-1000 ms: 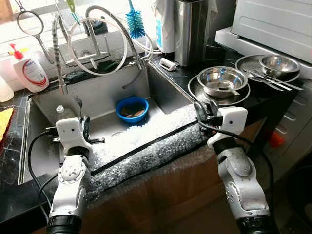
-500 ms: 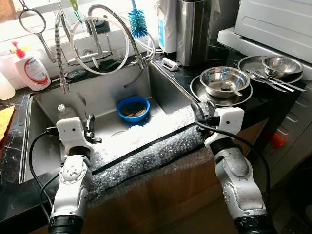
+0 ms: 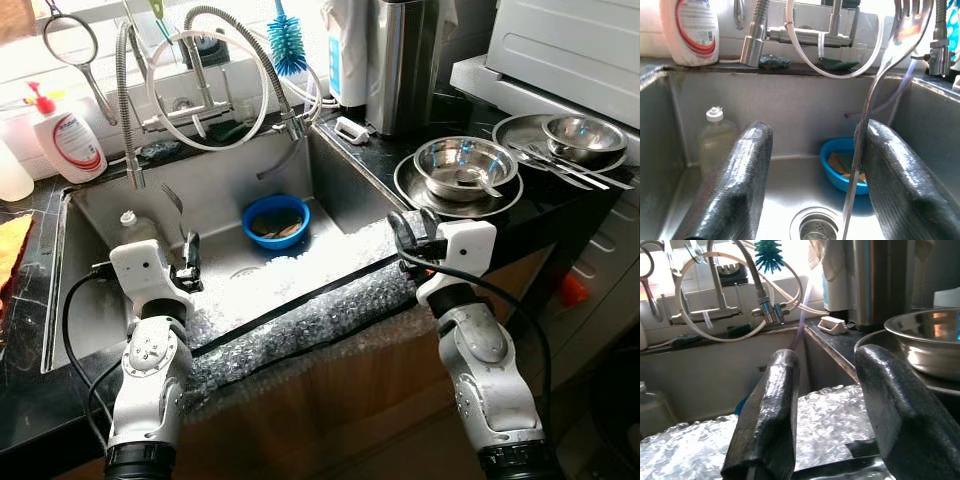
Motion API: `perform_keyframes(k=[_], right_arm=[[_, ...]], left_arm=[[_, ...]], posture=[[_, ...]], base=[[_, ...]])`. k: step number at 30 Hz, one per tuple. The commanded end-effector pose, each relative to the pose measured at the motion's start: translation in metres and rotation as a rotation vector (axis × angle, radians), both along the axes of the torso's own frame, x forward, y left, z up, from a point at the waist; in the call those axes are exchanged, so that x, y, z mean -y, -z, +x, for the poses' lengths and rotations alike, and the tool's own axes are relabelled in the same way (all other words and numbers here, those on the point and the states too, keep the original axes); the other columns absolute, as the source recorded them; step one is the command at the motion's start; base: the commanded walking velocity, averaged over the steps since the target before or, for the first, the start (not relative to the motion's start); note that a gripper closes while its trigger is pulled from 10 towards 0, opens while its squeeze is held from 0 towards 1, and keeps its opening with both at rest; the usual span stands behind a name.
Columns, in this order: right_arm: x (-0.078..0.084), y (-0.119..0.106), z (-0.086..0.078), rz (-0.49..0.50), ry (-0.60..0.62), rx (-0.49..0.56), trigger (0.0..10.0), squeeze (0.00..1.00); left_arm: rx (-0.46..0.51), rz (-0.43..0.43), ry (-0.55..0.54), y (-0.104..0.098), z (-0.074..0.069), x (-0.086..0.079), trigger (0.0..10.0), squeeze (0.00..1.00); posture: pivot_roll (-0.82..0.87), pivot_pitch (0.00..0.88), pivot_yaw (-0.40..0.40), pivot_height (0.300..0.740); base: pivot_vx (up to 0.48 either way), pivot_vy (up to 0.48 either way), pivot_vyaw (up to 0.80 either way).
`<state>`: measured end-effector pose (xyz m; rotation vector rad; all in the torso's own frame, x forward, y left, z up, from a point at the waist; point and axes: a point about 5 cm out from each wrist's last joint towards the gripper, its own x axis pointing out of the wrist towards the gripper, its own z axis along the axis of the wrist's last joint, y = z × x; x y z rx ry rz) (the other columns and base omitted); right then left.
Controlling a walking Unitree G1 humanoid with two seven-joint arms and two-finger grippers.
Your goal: Kitchen organization
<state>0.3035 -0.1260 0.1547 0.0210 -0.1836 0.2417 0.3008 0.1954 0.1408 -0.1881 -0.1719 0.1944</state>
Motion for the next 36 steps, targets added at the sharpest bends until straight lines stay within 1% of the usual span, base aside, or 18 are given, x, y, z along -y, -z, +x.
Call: perform_keyframes(k=[1, 2, 3, 5, 8, 12, 13, 19, 21, 22, 23, 24, 25, 27, 29, 30, 33, 36], right_arm=[[-0.005, -0.001, 0.001, -0.010, -0.015, -0.001, 10.0, 0.00], [-0.005, -0.001, 0.001, -0.011, -0.016, -0.002, 10.0, 0.00], [-0.005, -0.001, 0.001, -0.012, -0.018, -0.004, 10.0, 0.00], [-0.005, -0.001, 0.001, -0.012, -0.020, -0.005, 10.0, 0.00], [-0.005, 0.000, 0.001, -0.018, -0.025, -0.010, 10.0, 0.00], [-0.006, 0.000, 0.001, -0.021, -0.031, -0.012, 10.0, 0.00], [-0.007, 0.000, 0.001, -0.022, -0.033, -0.015, 10.0, 0.00], [-0.008, 0.002, 0.001, -0.029, -0.044, -0.024, 10.0, 0.00], [-0.008, 0.002, 0.001, -0.030, -0.045, -0.025, 10.0, 0.00], [-0.008, 0.002, 0.001, -0.032, -0.041, -0.023, 10.0, 0.00], [-0.006, 0.000, 0.001, -0.029, -0.025, -0.009, 10.0, 0.00], [-0.005, -0.003, 0.002, -0.024, -0.007, 0.012, 10.0, 0.00], [-0.004, -0.005, 0.002, -0.025, -0.001, 0.020, 10.0, 0.00], [-0.002, -0.013, 0.002, -0.073, 0.026, 0.087, 10.0, 0.00], [0.002, -0.029, 0.002, -0.104, 0.082, 0.177, 10.0, 0.00], [0.002, -0.029, 0.002, -0.104, 0.082, 0.177, 10.0, 0.00], [0.006, -0.040, 0.001, -0.120, 0.134, 0.229, 10.0, 0.00], [0.009, -0.045, 0.002, -0.129, 0.156, 0.250, 10.0, 0.00]], left_arm=[[-0.018, -0.017, -0.011, 0.001, 0.000, -0.003, 10.0, 1.00], [-0.014, -0.026, -0.013, 0.001, 0.000, -0.003, 10.0, 0.83], [-0.009, -0.046, -0.018, 0.000, 0.000, -0.004, 10.0, 0.00], [-0.004, -0.066, -0.025, 0.000, 0.000, -0.004, 10.0, 0.00], [0.005, -0.159, -0.044, -0.001, 0.000, -0.007, 10.0, 0.00], [0.012, -0.196, -0.053, -0.002, 0.000, -0.009, 10.0, 0.00], [0.015, -0.236, -0.058, -0.002, 0.000, -0.010, 10.0, 0.00], [0.017, -0.262, -0.051, -0.002, 0.001, -0.010, 10.0, 0.00], [0.017, -0.249, -0.049, -0.003, 0.001, -0.010, 10.0, 0.00], [0.018, -0.204, -0.044, -0.004, 0.001, -0.009, 10.0, 0.00], [0.026, -0.093, -0.027, -0.009, 0.002, -0.005, 10.0, 0.00], [0.043, -0.019, -0.011, -0.013, 0.002, -0.001, 10.0, 0.00], [0.049, -0.003, -0.006, -0.015, 0.002, 0.001, 10.0, 0.00], [0.095, 0.031, -0.007, -0.023, 0.002, 0.003, 10.0, 0.00], [0.160, 0.084, -0.003, -0.037, 0.003, 0.006, 10.0, 0.00], [0.160, 0.084, -0.003, -0.037, 0.003, 0.006, 10.0, 0.00], [0.198, 0.110, 0.013, -0.046, 0.002, 0.010, 10.0, 0.00], [0.200, 0.127, 0.017, -0.047, 0.002, 0.011, 10.0, 0.00]], posture=[[-0.20, 0.000, 0.093, 0.740], [-0.20, 0.000, 0.092, 0.740], [-0.20, 0.000, 0.092, 0.740], [-0.20, 0.000, 0.091, 0.740], [-0.20, 0.000, 0.090, 0.740], [-0.20, 0.000, 0.090, 0.740], [-0.20, 0.000, 0.089, 0.740], [-0.21, 0.000, 0.089, 0.740], [-0.21, 0.000, 0.090, 0.740], [-0.21, 0.000, 0.090, 0.740], [-0.21, 0.000, 0.090, 0.740], [-0.21, 0.000, 0.090, 0.740], [-0.21, 0.000, 0.090, 0.740], [-0.21, 0.000, 0.094, 0.740], [-0.21, 0.000, 0.096, 0.740], [-0.21, 0.000, 0.096, 0.740], [-0.21, 0.000, 0.098, 0.740], [-0.21, 0.000, 0.100, 0.740]], base=[[0.000, 0.000, 0.00], [0.000, 0.000, 0.00], [0.000, 0.000, 0.00], [0.000, 0.000, 0.00], [0.000, 0.000, 0.00], [0.000, 0.000, 0.00], [0.000, 0.000, 0.00], [0.000, 0.000, 0.00], [0.000, 0.000, 0.00], [0.000, 0.000, 0.00], [0.000, 0.000, 0.00], [0.000, 0.000, 0.00], [0.000, 0.000, 0.00], [0.000, 0.000, 0.00], [0.000, 0.000, 0.00], [0.000, 0.000, 0.00], [0.000, 0.000, 0.00], [0.000, 0.000, 0.00]])
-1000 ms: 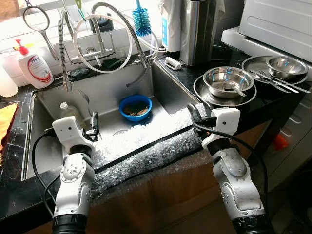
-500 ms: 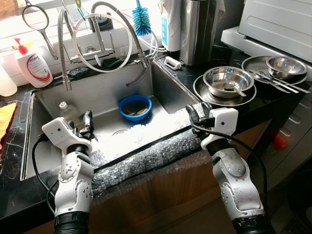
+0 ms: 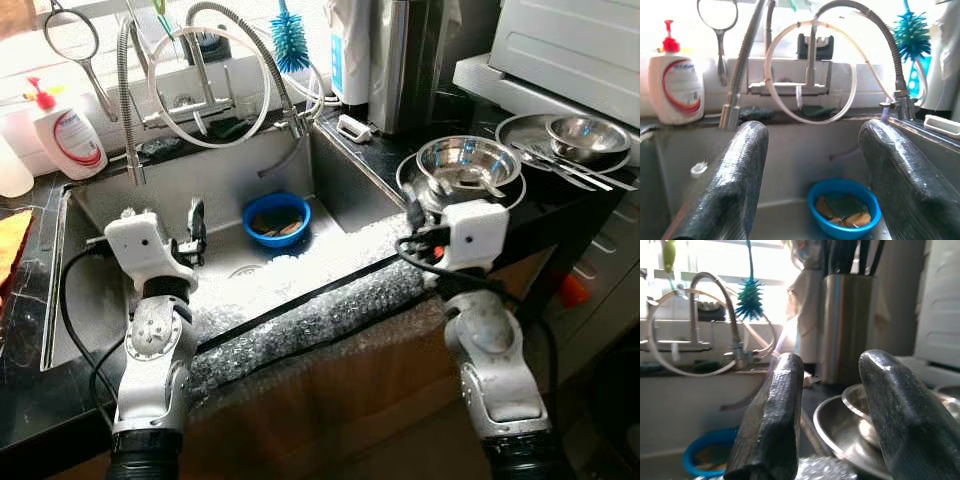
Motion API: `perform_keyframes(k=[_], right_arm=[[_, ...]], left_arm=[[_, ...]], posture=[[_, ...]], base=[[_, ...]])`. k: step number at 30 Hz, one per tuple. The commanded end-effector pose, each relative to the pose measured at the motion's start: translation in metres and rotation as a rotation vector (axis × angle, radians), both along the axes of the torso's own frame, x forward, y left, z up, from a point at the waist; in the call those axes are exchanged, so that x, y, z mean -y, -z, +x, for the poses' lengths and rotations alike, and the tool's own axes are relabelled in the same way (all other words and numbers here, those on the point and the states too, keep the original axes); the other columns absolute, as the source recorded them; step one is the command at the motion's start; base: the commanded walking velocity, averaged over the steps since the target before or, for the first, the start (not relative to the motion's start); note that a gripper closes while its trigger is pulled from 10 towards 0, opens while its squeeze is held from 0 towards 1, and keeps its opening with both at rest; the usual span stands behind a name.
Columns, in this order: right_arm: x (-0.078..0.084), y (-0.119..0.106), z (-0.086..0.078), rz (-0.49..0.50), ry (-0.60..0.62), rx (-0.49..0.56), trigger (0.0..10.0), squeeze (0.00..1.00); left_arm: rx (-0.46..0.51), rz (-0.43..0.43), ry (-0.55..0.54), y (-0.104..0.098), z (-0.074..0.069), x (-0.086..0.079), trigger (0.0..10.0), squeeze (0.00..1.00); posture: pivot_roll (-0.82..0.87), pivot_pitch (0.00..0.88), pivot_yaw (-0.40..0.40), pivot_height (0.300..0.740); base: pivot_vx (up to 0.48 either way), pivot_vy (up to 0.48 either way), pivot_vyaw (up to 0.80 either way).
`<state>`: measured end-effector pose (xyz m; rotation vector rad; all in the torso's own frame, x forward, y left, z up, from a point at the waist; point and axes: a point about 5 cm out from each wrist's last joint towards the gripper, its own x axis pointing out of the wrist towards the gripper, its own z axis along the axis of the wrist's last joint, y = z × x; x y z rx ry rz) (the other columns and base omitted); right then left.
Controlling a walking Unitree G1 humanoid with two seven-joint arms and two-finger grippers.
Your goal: Kitchen organization
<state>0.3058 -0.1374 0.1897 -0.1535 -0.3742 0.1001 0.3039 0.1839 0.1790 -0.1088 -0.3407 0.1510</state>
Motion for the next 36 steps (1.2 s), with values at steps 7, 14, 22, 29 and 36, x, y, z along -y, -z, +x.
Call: perform_keyframes(k=[7, 14, 22, 29, 36], right_arm=[[0.011, -0.018, -0.004, -0.011, 0.094, 0.078, 10.0, 1.00], [0.033, -0.012, 0.003, 0.023, 0.202, 0.023, 10.0, 1.00], [0.035, -0.009, 0.011, -0.013, 0.240, -0.033, 10.0, 0.00], [0.045, -0.003, 0.018, 0.035, 0.303, -0.104, 10.0, 0.00], [0.047, -0.001, 0.022, 0.021, 0.310, -0.127, 10.0, 0.00]], left_arm=[[0.016, 0.041, 0.006, -0.002, -0.002, 0.002, 10.0, 0.00], [0.000, 0.060, 0.037, 0.001, -0.001, 0.008, 10.0, 0.00], [-0.010, 0.066, 0.044, 0.003, -0.001, 0.010, 10.0, 0.00], [-0.017, 0.073, 0.049, 0.004, -0.002, 0.011, 10.0, 0.00], [-0.029, 0.078, 0.055, 0.007, -0.002, 0.012, 10.0, 0.00]], posture=[[-0.22, 0.000, 0.100, 0.740], [-0.22, 0.000, 0.101, 0.740], [-0.21, 0.000, 0.100, 0.740], [-0.21, 0.000, 0.099, 0.740], [-0.22, 0.000, 0.100, 0.740]], base=[[0.000, 0.000, 0.00], [0.000, 0.000, 0.00], [0.000, 0.000, 0.00], [0.000, 0.000, 0.00], [0.000, 0.000, 0.00]])
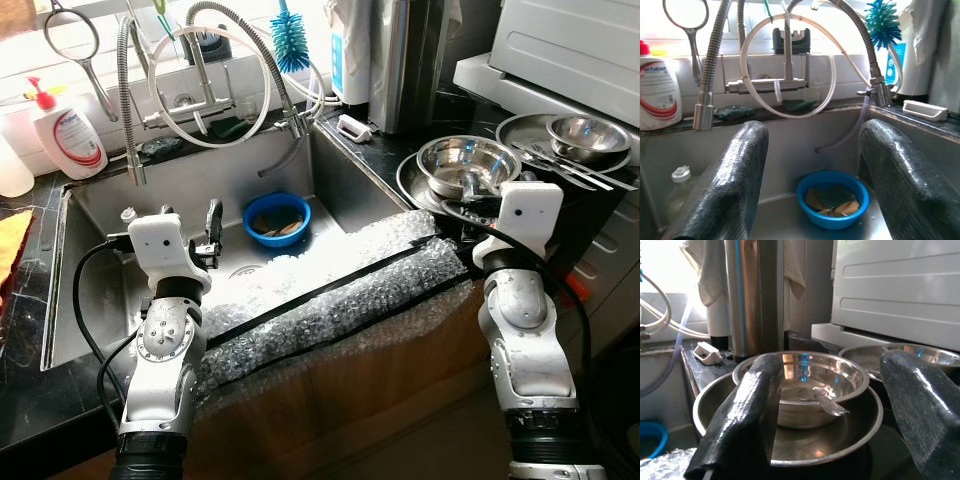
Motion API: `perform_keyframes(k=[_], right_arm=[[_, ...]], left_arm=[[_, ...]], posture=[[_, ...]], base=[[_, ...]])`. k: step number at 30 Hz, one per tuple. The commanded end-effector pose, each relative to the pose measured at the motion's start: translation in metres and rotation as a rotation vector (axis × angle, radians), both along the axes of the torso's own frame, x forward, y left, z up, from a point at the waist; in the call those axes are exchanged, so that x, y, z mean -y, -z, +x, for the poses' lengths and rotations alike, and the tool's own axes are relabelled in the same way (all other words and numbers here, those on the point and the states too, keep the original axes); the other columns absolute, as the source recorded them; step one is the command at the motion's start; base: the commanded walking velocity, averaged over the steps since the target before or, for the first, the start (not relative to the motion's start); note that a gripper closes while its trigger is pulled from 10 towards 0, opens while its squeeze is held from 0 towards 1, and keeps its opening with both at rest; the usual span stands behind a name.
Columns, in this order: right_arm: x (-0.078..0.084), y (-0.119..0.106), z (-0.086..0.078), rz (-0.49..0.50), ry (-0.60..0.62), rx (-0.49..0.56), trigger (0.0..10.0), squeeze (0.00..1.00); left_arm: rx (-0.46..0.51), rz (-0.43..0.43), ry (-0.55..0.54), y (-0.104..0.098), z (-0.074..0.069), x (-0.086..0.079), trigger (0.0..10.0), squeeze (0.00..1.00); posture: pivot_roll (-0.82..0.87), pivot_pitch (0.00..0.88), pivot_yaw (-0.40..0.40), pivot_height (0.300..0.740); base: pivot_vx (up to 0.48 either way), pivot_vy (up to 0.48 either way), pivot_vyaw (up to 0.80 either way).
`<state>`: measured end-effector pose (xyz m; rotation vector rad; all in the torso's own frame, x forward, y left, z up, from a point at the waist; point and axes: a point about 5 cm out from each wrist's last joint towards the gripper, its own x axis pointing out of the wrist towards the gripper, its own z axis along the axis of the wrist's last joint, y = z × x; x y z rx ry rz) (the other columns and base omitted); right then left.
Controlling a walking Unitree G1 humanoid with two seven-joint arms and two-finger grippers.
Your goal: Kitchen organization
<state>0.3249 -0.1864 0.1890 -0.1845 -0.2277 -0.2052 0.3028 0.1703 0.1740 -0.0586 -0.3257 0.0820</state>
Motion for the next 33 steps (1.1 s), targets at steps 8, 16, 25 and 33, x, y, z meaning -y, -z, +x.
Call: perform_keyframes(k=[8, 16, 25, 33], right_arm=[[-0.005, 0.002, 0.007, 0.000, -0.028, -0.049, 10.0, 0.00], [-0.005, 0.006, 0.010, -0.001, -0.024, -0.082, 10.0, 0.00], [-0.006, 0.009, 0.012, 0.011, -0.027, -0.095, 3.0, 0.00], [-0.007, 0.010, 0.013, 0.012, -0.033, -0.103, 0.2, 0.00]], left_arm=[[-0.010, 0.023, 0.005, 0.001, 0.000, 0.001, 10.0, 0.00], [-0.015, 0.025, 0.008, 0.003, -0.001, 0.001, 10.0, 0.00], [-0.014, 0.024, 0.010, 0.003, 0.000, 0.002, 10.0, 0.00], [-0.014, 0.026, 0.009, 0.003, 0.000, 0.001, 10.0, 0.00]], posture=[[-0.21, 0.000, 0.101, 0.740], [-0.21, 0.000, 0.101, 0.740], [-0.21, 0.000, 0.101, 0.740], [-0.20, 0.000, 0.100, 0.740]], base=[[0.000, 0.000, 0.00], [0.000, 0.000, 0.00], [0.000, 0.000, 0.00], [0.000, 0.000, 0.00]])
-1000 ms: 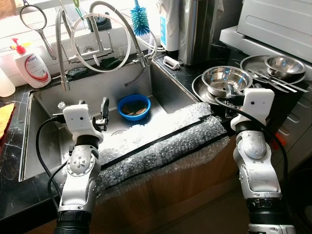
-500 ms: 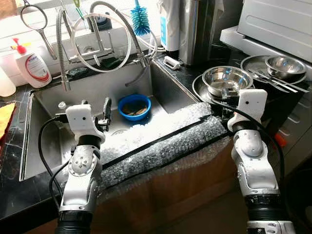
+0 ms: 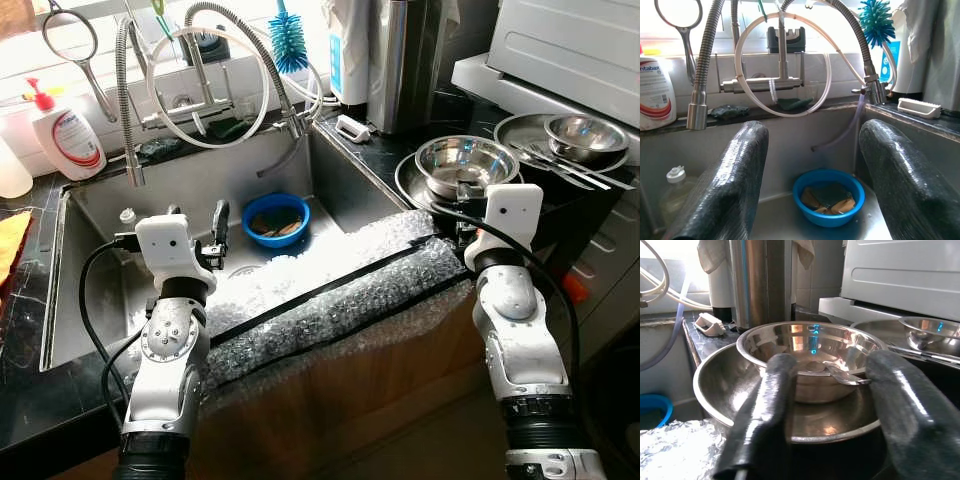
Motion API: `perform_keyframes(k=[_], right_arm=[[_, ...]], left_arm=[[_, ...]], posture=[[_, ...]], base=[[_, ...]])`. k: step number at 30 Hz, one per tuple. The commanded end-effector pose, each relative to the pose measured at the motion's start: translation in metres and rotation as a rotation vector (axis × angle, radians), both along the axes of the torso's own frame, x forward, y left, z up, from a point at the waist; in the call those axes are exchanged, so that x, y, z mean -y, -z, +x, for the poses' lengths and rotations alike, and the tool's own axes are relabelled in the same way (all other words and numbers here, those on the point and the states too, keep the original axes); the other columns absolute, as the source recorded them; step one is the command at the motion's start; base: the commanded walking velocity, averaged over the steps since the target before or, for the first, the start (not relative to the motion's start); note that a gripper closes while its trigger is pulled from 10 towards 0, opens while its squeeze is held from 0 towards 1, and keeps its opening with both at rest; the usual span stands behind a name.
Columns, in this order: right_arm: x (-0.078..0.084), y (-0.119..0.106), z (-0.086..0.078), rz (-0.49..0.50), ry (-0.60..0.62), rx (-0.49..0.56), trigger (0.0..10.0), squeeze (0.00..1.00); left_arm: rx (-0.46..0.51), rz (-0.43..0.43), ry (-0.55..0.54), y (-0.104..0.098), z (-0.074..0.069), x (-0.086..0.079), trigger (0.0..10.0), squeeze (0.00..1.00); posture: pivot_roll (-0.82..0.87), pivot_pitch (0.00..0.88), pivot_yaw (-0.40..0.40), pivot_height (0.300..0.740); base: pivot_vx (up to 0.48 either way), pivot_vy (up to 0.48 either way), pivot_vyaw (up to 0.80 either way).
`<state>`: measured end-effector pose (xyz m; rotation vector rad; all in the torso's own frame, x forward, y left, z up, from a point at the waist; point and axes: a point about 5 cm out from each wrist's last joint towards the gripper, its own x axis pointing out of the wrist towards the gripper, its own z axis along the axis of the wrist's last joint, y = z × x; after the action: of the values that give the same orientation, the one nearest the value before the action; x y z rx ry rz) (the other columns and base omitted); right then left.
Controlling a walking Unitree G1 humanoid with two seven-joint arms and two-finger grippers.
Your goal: Kitchen organization
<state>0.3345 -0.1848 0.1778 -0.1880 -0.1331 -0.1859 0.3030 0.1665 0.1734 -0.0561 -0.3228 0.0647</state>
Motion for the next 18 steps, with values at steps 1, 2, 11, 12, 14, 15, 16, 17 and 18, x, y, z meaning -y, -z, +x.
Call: perform_keyframes(k=[1, 2, 11, 12, 14, 15, 16, 17, 18], right_arm=[[-0.0057, -0.0010, 0.0034, 0.008, -0.022, -0.007, 0.2, 0.00], [-0.0059, -0.0010, 0.0034, 0.009, -0.023, -0.007, 0.2, 0.00], [-0.0070, -0.0011, 0.0039, 0.012, -0.027, -0.005, 0.0, 0.00], [-0.0073, -0.0013, 0.0040, 0.012, -0.028, -0.005, 0.0, 0.00], [-0.0076, -0.0018, 0.0042, 0.013, -0.029, -0.003, 0.0, 0.00], [-0.0076, -0.0019, 0.0043, 0.013, -0.028, -0.002, 0.0, 0.00], [-0.0077, -0.0022, 0.0044, 0.013, -0.028, -0.001, 0.0, 0.00], [-0.0078, -0.0025, 0.0045, 0.013, -0.029, 0.000, 0.0, 0.00], [-0.0078, -0.0025, 0.0045, 0.013, -0.029, 0.000, 0.0, 0.00]], left_arm=[[-0.012, 0.021, -0.008, 0.0022, -0.0001, -0.0028, 10.0, 0.00], [-0.012, 0.021, -0.008, 0.0022, 0.0000, -0.0028, 10.0, 0.00], [-0.011, 0.023, -0.001, 0.0016, 0.0011, -0.0018, 10.0, 0.00], [-0.011, 0.023, -0.001, 0.0014, 0.0012, -0.0017, 10.0, 0.00], [-0.010, 0.023, 0.000, 0.0012, 0.0015, -0.0013, 10.0, 0.00], [-0.009, 0.024, 0.000, 0.0009, 0.0016, -0.0013, 10.0, 0.00], [-0.007, 0.025, 0.000, 0.0005, 0.0017, -0.0014, 10.0, 0.00], [-0.007, 0.026, 0.000, 0.0004, 0.0017, -0.0014, 10.0, 0.00], [-0.007, 0.026, 0.000, 0.0004, 0.0017, -0.0014, 10.0, 0.00]], posture=[[-0.21, 0.000, 0.101, 0.740], [-0.21, 0.000, 0.101, 0.740], [-0.21, 0.000, 0.102, 0.740], [-0.21, 0.000, 0.104, 0.740], [-0.21, 0.000, 0.102, 0.740], [-0.21, 0.000, 0.102, 0.740], [-0.21, 0.000, 0.102, 0.740], [-0.21, 0.000, 0.102, 0.740], [-0.21, 0.000, 0.102, 0.740]], base=[[0.000, 0.000, 0.00], [0.000, 0.000, 0.00], [0.000, 0.000, 0.00], [0.000, 0.000, 0.00], [0.000, 0.000, 0.00], [0.000, 0.000, 0.00], [0.000, 0.000, 0.00], [0.000, 0.000, 0.00], [0.000, 0.000, 0.00]])
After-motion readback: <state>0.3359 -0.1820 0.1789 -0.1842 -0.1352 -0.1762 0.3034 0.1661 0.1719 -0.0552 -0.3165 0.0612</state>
